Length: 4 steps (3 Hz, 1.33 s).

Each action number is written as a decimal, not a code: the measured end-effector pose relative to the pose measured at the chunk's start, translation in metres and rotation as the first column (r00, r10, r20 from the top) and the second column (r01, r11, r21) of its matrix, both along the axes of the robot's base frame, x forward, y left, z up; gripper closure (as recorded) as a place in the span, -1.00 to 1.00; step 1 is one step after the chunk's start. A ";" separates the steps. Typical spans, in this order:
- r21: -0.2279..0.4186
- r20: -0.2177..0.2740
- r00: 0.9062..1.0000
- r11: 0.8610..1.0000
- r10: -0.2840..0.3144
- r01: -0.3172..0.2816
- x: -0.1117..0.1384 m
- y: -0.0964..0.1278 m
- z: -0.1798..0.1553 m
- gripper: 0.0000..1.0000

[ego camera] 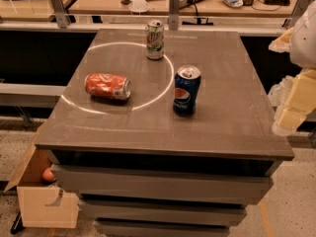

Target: Pick 7up can

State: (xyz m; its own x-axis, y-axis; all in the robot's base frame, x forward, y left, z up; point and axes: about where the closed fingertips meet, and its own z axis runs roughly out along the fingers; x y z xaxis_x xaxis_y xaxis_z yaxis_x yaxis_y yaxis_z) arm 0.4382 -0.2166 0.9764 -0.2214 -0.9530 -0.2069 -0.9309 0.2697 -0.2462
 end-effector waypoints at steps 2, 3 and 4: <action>0.073 0.027 0.999 0.997 -0.025 0.023 0.009 0.002 0.003 -1.00; 0.233 0.082 0.993 0.970 -0.086 0.065 0.046 0.000 0.008 -1.00; 0.407 0.228 0.965 0.913 -0.126 0.024 0.126 0.025 0.021 -1.00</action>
Offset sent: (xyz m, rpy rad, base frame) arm 0.0185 0.0014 0.0008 0.1441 -0.0330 -0.0473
